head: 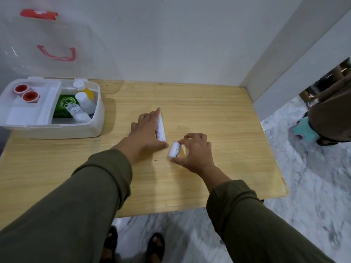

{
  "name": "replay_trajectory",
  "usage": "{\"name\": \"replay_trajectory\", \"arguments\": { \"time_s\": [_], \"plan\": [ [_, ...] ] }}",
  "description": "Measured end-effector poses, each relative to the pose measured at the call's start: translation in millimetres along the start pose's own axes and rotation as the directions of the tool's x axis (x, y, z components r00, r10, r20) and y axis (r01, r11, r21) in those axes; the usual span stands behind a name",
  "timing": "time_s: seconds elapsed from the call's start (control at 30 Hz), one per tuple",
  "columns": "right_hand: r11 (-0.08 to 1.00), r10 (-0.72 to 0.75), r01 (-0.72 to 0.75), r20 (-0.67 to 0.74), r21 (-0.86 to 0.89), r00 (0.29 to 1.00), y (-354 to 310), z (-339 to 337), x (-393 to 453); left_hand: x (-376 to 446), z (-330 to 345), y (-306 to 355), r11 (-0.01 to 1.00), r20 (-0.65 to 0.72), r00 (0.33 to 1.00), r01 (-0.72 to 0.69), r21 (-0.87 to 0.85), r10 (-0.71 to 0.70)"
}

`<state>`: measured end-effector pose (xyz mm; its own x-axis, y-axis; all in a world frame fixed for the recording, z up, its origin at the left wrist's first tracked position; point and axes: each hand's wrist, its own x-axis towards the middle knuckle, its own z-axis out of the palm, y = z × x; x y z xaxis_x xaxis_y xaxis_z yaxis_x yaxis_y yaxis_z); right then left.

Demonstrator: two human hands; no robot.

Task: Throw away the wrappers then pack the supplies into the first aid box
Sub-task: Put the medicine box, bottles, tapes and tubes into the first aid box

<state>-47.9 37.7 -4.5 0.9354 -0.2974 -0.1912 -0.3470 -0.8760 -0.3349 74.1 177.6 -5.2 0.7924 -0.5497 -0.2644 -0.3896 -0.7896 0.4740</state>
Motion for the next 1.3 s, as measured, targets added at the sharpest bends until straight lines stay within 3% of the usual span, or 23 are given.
{"name": "replay_trajectory", "arguments": {
  "time_s": [0.1,0.33,0.63,0.87,1.3],
  "plan": [
    [1.0,-0.007,0.007,-0.001,0.004,1.0,3.1,-0.8,-0.4,-0.3,0.0,1.9,0.999,0.002,1.0,0.0,0.042,-0.001],
    [1.0,-0.018,0.018,-0.031,-0.01,0.999,4.1,-13.4,-1.6,-10.3,-4.3,-1.9,0.999,-0.002,1.0,-0.01,-0.047,0.01],
    [0.998,-0.061,0.058,-0.113,-0.025,0.992,-28.5,-53.5,-1.1,-37.5,-53.3,0.8,0.988,-0.094,0.984,-0.153,-0.025,0.15],
    [0.991,-0.134,0.136,-0.172,0.003,0.976,-106.5,-79.9,-0.3,-77.8,-120.3,-32.9,0.975,-0.205,0.96,-0.209,-0.07,0.191],
    [0.954,-0.299,0.293,-0.145,-0.062,0.943,-286.9,-43.4,23.0,-145.3,-215.4,-195.5,0.994,-0.317,0.946,-0.089,-0.068,0.063]
  ]
}}
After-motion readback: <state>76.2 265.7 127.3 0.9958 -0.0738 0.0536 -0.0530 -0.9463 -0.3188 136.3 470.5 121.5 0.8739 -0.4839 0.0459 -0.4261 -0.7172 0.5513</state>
